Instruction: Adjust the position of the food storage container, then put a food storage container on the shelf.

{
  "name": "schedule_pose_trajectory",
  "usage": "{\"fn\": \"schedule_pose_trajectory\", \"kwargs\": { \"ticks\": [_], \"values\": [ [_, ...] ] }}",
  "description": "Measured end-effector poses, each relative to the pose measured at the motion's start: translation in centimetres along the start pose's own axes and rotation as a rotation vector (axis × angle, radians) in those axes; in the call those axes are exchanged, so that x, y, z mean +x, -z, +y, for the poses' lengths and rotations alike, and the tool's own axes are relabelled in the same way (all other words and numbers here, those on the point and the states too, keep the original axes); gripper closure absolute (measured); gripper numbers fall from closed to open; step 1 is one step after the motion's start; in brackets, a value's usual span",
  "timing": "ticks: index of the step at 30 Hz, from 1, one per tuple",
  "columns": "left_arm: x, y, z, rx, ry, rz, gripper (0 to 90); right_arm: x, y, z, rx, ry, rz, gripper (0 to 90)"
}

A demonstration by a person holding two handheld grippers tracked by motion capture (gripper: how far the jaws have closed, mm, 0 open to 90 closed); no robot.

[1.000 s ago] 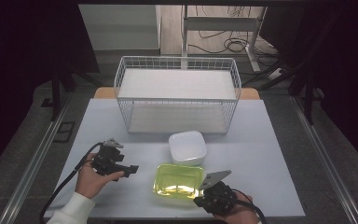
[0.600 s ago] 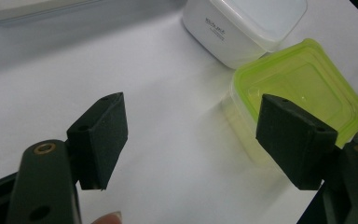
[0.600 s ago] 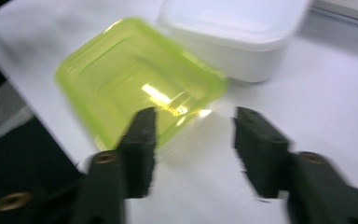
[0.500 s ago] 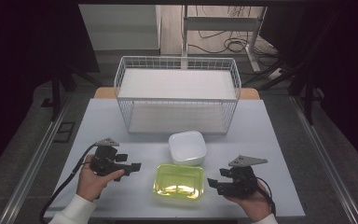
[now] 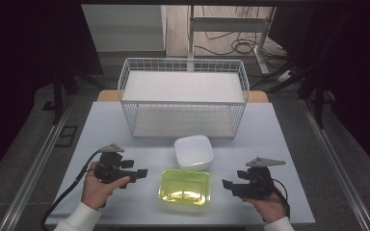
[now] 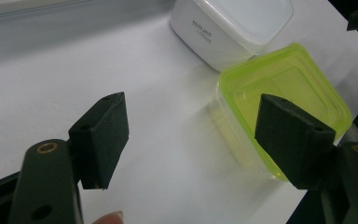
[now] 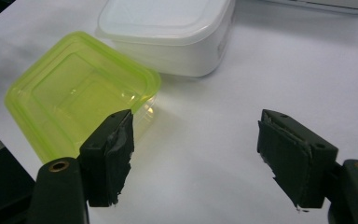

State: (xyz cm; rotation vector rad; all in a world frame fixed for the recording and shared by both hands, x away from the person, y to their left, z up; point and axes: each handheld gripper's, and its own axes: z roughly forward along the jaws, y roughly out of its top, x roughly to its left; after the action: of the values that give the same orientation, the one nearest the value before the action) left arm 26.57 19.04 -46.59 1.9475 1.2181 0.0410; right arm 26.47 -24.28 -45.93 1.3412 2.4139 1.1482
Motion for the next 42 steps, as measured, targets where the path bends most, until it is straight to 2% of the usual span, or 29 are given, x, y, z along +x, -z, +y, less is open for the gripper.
{"fn": "schedule_pose_trajectory", "kwargs": {
  "ticks": [12, 20, 23, 26, 29, 30, 31, 37, 38, 42],
  "values": [
    [-0.1, 0.0, -0.1, -0.009, -0.007, 0.013, 25.9, -0.6, 0.0, -0.1, 0.005, 0.001, -0.005, 29.6],
    [-0.4, 0.2, -0.3, -0.013, -0.01, 0.004, 26.3, -0.8, 0.1, 0.0, -0.003, -0.012, 0.006, 30.3],
    [-0.7, 0.1, -0.6, -0.005, -0.01, -0.009, 26.2, -0.8, 0.0, -0.1, -0.002, -0.014, 0.009, 30.3],
    [-1.3, 0.0, -1.0, 0.004, 0.004, -0.052, 25.9, -0.6, -0.1, 0.0, -0.001, -0.024, 0.042, 30.7],
    [-1.6, -0.1, -1.2, 0.009, 0.013, -0.068, 25.8, -0.4, -0.1, 0.0, 0.002, -0.032, 0.056, 30.7],
    [-1.8, -0.3, -1.4, 0.019, 0.028, -0.091, 25.6, -0.4, -0.2, 0.0, 0.004, -0.052, 0.081, 30.2],
    [-1.9, -0.4, -1.5, 0.021, 0.032, -0.097, 25.6, -0.4, -0.3, 0.0, 0.0, -0.063, 0.09, 30.0],
    [-2.1, -1.0, -1.7, 0.037, 0.048, -0.116, 25.5, -0.2, -0.8, -0.2, 0.016, -0.086, 0.106, 29.0],
    [-2.1, -1.3, -1.8, 0.041, 0.06, -0.134, 25.5, -0.1, -0.9, -0.2, 0.019, -0.085, 0.109, 29.0],
    [-2.3, -1.8, -2.0, 0.051, 0.084, -0.161, 25.5, 0.2, -1.1, -0.2, 0.027, -0.084, 0.114, 28.9]
  ]
}}
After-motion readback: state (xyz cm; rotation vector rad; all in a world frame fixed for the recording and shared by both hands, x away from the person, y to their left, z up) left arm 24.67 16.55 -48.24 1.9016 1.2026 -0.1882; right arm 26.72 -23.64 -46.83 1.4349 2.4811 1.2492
